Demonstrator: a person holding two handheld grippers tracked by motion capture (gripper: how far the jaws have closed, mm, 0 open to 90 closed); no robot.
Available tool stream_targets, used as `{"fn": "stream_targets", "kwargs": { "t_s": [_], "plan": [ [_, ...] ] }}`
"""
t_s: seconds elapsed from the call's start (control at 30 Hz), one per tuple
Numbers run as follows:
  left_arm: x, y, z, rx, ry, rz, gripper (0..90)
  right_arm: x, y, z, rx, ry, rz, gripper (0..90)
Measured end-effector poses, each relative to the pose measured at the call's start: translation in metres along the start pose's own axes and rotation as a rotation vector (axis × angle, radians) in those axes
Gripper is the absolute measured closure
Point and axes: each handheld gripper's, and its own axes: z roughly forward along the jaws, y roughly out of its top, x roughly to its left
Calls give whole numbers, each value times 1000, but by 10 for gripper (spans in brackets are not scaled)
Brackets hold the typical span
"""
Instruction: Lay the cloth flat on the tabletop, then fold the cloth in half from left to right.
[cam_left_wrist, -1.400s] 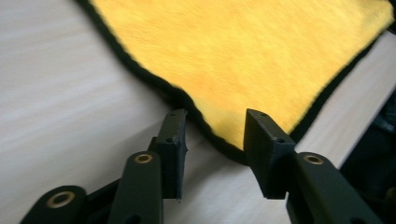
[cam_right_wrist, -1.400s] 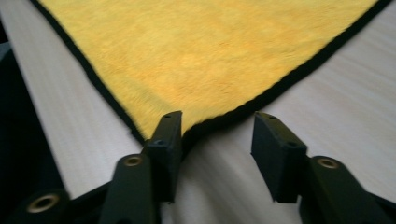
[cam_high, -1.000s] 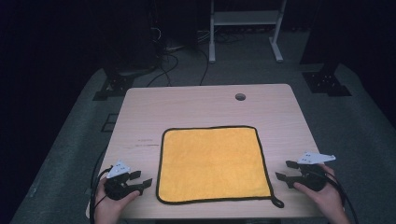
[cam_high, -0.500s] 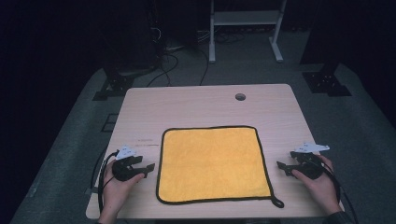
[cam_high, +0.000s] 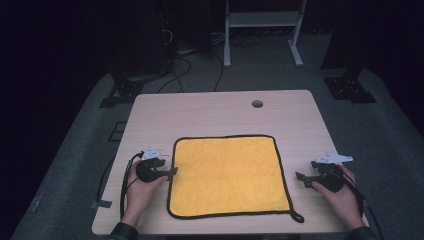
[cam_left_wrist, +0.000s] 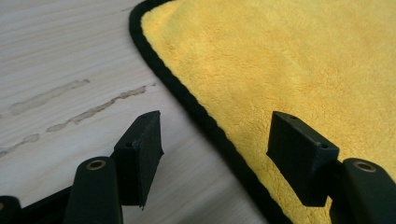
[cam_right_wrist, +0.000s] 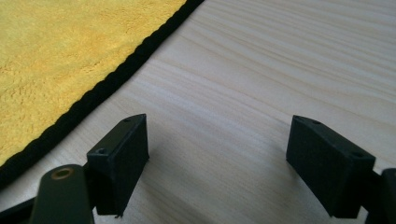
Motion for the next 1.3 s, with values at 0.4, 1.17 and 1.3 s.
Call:
{"fn": "stream_targets", "kwargs": {
  "t_s": [0.4, 1.17, 1.3],
  "plan": [
    [-10, -10, 6, -40, 58, 56, 306, 0, 0, 0, 1, 3, -4, 186],
    [-10, -12, 3, -66, -46, 20, 784, 0, 0, 0, 1, 4, -5, 184],
    [-8, -12, 3, -69, -69, -16, 849, 0, 0, 0, 1, 4, -6, 184]
  ]
}}
